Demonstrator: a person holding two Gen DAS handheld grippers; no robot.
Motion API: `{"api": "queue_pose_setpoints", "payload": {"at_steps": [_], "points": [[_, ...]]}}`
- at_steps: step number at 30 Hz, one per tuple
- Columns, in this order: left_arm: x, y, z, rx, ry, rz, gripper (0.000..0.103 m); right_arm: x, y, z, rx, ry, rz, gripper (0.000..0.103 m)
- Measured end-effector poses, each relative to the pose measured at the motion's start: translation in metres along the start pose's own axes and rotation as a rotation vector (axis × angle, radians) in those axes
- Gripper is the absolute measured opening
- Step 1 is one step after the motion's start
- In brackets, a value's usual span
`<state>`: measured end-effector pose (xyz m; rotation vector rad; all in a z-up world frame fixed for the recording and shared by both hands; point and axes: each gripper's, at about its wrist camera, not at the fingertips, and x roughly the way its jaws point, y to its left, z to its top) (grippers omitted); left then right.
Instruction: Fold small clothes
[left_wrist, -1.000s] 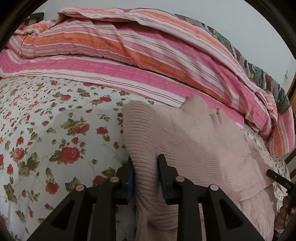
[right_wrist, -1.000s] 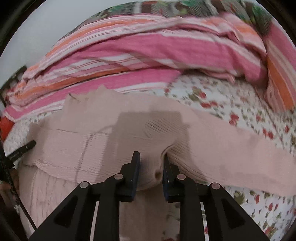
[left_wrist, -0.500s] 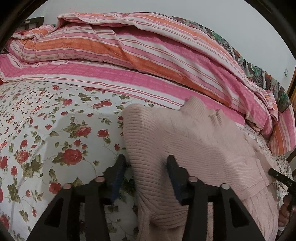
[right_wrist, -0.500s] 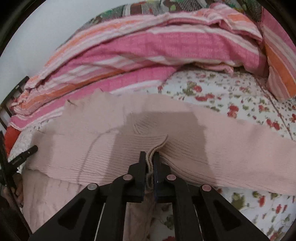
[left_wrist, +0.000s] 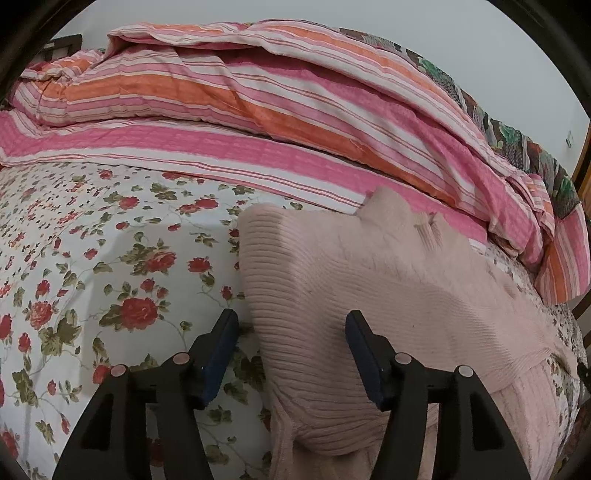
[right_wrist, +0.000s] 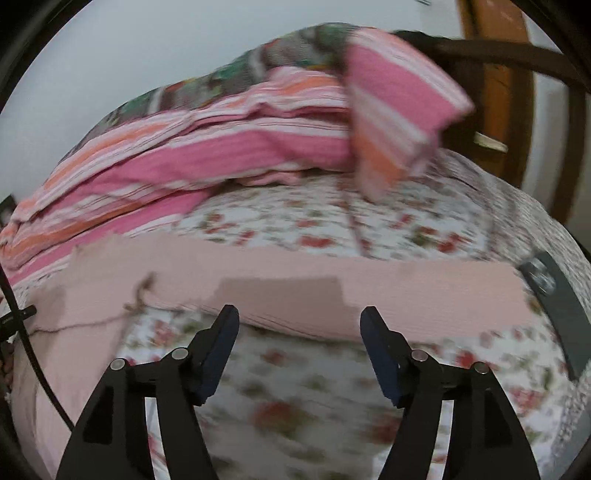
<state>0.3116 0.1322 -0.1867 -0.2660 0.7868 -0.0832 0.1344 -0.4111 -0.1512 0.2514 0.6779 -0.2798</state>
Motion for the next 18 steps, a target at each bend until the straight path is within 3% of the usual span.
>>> {"api": "queue_pose_setpoints", "payload": {"at_steps": [5,11,14,18], "points": [[0.002,0.0,0.001,0.01,0.004,0.005,0.059,0.012,-0.051,-0.019,0.119,0.054,-0.002,0.072],[0.004,0.0,0.002,0.024,0.011,0.007,0.061,0.011,-0.08,-0.021,0.23,-0.012,0.055,0.072],[0.005,0.0,0.003,0.023,0.012,0.005,0.061,0.015,-0.098,-0.018,0.355,-0.04,0.096,0.072],[0.005,0.0,0.003,0.026,0.013,0.005,0.062,0.024,-0.101,-0.008,0.388,-0.064,0.048,0.072]]}}
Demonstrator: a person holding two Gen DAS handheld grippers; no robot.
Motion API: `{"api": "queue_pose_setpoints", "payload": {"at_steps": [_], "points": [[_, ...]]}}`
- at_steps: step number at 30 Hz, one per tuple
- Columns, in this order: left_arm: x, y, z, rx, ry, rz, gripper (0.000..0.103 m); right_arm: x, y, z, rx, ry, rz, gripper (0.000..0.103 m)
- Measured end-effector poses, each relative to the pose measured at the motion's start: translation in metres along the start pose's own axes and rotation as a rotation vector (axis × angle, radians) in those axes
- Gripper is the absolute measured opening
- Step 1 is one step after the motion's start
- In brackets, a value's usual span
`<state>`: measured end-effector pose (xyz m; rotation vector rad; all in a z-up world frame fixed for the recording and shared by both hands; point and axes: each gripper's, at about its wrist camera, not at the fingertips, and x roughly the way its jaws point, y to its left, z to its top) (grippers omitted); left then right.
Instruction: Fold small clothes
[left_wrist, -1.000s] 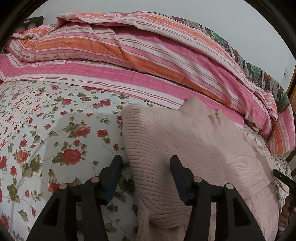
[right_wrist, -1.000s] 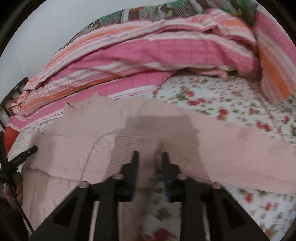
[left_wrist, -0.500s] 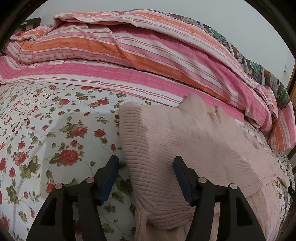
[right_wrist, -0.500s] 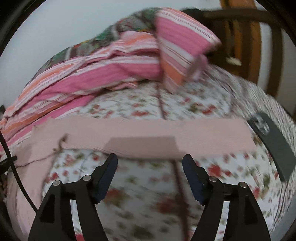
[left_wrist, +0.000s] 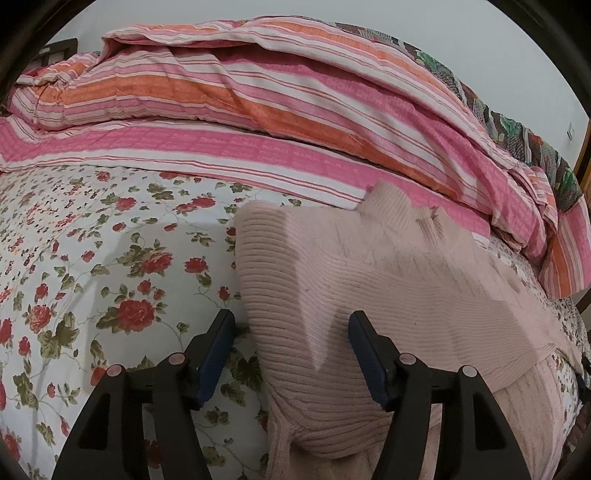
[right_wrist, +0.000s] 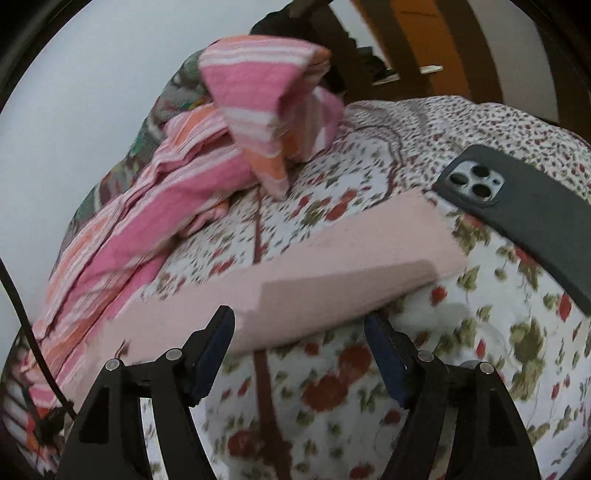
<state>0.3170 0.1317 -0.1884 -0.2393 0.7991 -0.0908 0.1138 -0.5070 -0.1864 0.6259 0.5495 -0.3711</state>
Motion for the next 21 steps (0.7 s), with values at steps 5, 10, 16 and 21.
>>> {"api": "queue_pose_setpoints", "payload": {"at_steps": [5,10,16,21], "points": [[0.001,0.001,-0.001,-0.004,0.001,-0.008,0.063,0.007,0.001,0.01,-0.026,-0.011,-0.098,0.048],[0.0,0.002,-0.001,-0.007,-0.001,-0.02,0.063,0.007,-0.001,0.016,-0.065,-0.021,-0.159,0.006],[-0.004,0.006,-0.001,-0.021,-0.012,-0.053,0.068,-0.03,0.042,0.025,-0.163,-0.131,-0.161,0.006],[-0.008,0.013,-0.001,-0.044,-0.017,-0.092,0.076,-0.058,0.117,0.036,-0.289,-0.207,-0.141,0.006]]}}
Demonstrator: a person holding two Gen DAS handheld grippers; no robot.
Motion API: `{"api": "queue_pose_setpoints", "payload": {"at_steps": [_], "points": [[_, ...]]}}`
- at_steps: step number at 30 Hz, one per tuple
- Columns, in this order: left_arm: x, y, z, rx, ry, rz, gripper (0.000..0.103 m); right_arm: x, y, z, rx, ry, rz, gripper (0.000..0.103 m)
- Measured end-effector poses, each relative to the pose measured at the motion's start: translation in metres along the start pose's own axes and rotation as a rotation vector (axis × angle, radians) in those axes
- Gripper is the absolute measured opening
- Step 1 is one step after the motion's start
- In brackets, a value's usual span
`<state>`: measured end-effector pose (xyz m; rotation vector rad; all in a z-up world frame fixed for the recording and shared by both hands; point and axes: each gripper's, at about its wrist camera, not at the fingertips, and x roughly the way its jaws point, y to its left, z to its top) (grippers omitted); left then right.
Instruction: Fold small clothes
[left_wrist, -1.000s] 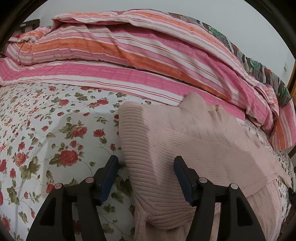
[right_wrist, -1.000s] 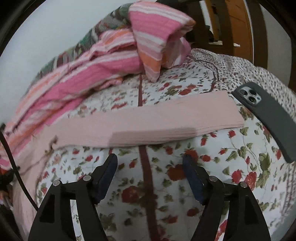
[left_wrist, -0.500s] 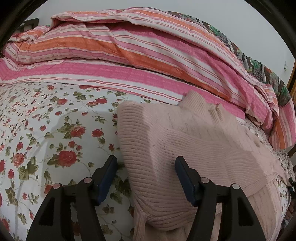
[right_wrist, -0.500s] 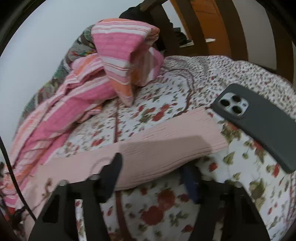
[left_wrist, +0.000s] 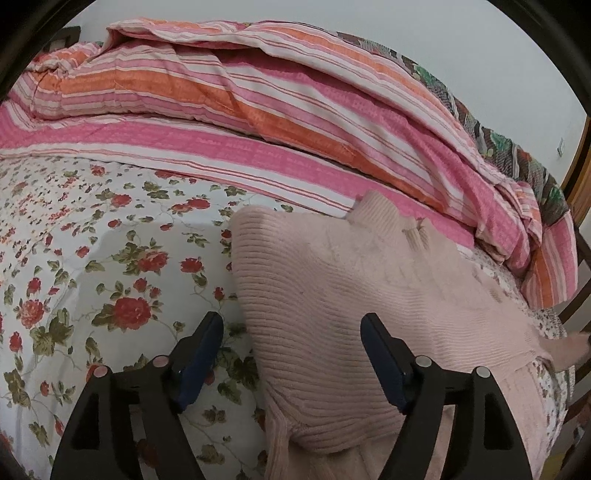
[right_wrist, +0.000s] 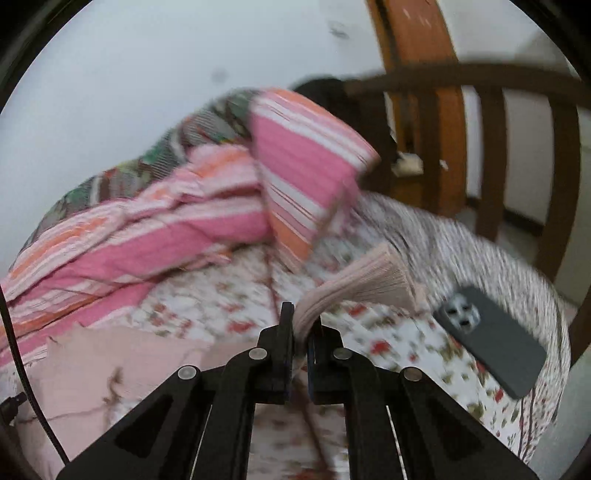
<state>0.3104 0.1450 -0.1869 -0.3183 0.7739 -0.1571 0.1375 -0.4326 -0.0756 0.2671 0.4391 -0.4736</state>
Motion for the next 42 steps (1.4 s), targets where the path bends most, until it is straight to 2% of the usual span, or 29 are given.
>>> {"api": "queue_pose_setpoints", "payload": {"at_steps": [4,6,10,14,16,19,21,22,23,24,25,27,29,31,33,36,39,42], "points": [[-0.012,0.011,0.001,-0.054,0.0,-0.039,0.078,-0.027,0.072,0.023,-0.104,-0.058,0.05,0.006],[-0.022,0.021,0.0,-0.084,-0.008,-0.042,0.078,-0.04,0.124,0.03,-0.17,-0.075,0.106,0.006],[-0.045,0.043,-0.001,-0.11,-0.023,0.007,0.078,-0.06,0.22,0.021,-0.285,-0.086,0.235,0.006],[-0.076,0.067,-0.001,-0.081,-0.069,0.086,0.078,-0.066,0.342,-0.022,-0.442,-0.014,0.423,0.006],[-0.089,0.083,-0.004,-0.1,-0.075,0.106,0.078,-0.06,0.385,-0.049,-0.491,0.03,0.485,0.006],[-0.099,0.101,-0.011,-0.121,-0.05,0.1,0.078,-0.033,0.445,-0.11,-0.579,0.125,0.507,0.006],[-0.103,0.103,-0.016,-0.1,-0.04,0.112,0.078,-0.012,0.459,-0.14,-0.614,0.214,0.512,0.007],[-0.105,0.103,-0.019,-0.086,-0.039,0.117,0.078,-0.006,0.462,-0.152,-0.621,0.26,0.528,0.013],[-0.108,0.102,-0.023,-0.066,-0.041,0.122,0.078,0.002,0.464,-0.165,-0.635,0.328,0.546,0.026],[-0.108,0.102,-0.024,-0.061,-0.042,0.12,0.078,0.005,0.463,-0.171,-0.648,0.359,0.552,0.035],[-0.108,0.101,-0.025,-0.066,-0.04,0.108,0.078,0.004,0.46,-0.173,-0.653,0.366,0.552,0.044],[-0.107,0.098,-0.025,-0.079,-0.033,0.069,0.078,-0.005,0.447,-0.168,-0.631,0.348,0.564,0.047],[-0.102,0.088,-0.024,-0.077,-0.023,0.031,0.078,-0.014,0.422,-0.149,-0.582,0.309,0.585,0.057],[-0.094,0.07,-0.023,-0.045,-0.013,-0.008,0.078,-0.02,0.399,-0.132,-0.55,0.264,0.58,0.062],[-0.088,0.051,-0.023,-0.009,-0.007,-0.05,0.078,-0.026,0.365,-0.115,-0.533,0.207,0.535,0.064],[-0.076,0.025,-0.021,0.018,0.003,-0.085,0.076,-0.018,0.308,-0.096,-0.523,0.158,0.395,0.064],[-0.064,-0.001,-0.019,0.035,0.016,-0.144,0.069,-0.003,0.256,-0.087,-0.47,0.178,0.313,0.064],[-0.051,-0.02,-0.021,0.054,0.032,-0.135,0.061,0.019,0.216,-0.091,-0.421,0.246,0.286,0.064]]}}
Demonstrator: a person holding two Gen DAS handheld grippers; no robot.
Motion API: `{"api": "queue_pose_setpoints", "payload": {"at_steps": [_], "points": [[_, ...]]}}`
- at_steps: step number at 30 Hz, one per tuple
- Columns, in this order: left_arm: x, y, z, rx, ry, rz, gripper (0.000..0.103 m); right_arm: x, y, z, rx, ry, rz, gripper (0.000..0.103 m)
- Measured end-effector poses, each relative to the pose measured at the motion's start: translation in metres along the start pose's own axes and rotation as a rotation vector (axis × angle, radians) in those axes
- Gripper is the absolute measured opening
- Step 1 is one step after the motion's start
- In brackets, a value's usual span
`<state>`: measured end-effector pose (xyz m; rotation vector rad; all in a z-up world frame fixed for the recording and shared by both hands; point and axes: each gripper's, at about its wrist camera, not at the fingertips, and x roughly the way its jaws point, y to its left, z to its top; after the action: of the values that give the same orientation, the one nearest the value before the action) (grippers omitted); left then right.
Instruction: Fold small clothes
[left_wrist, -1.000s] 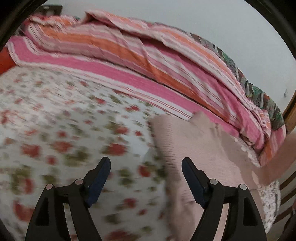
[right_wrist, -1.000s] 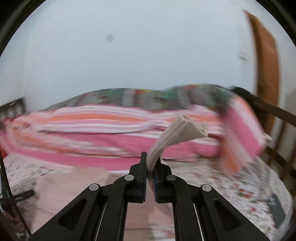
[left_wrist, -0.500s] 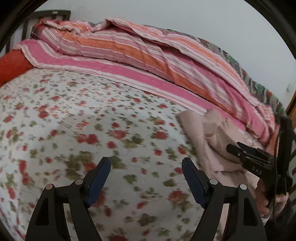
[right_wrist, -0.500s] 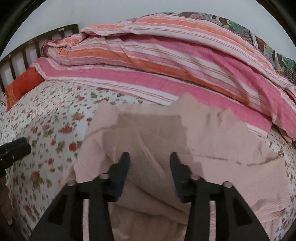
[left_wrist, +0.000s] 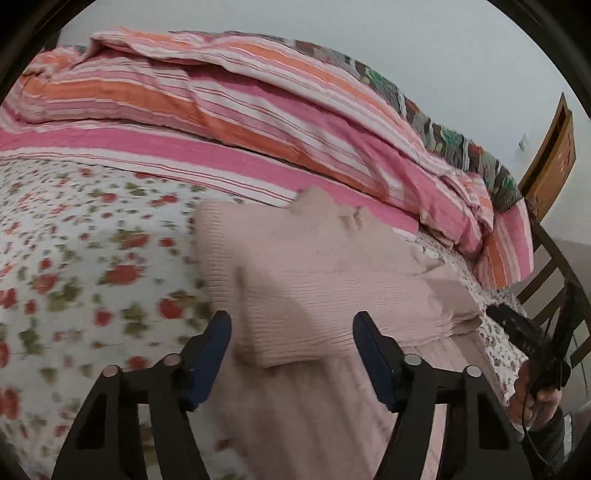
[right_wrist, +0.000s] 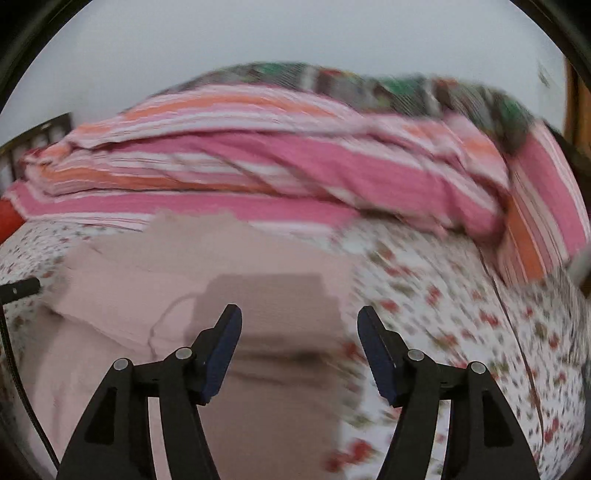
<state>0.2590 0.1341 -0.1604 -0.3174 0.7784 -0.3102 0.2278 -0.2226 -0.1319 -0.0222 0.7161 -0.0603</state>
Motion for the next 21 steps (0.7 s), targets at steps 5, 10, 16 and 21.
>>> {"api": "queue_pose_setpoints", "payload": {"at_steps": [5,10,16,21], "points": [[0.023,-0.018,-0.001,0.057,0.008,0.092,0.049,0.021,-0.026,-0.019,0.05,0.071,0.027,0.063],[0.037,-0.015,0.0,0.069,0.014,0.115,0.037,0.04,-0.02,-0.007,0.085,0.093,0.082,0.057],[0.027,-0.001,0.002,0.033,-0.005,0.021,0.037,0.064,-0.041,-0.007,0.213,0.084,0.107,0.033],[0.039,-0.006,0.006,0.072,0.029,0.041,0.037,0.062,-0.042,-0.012,0.228,0.071,0.11,0.033]]}}
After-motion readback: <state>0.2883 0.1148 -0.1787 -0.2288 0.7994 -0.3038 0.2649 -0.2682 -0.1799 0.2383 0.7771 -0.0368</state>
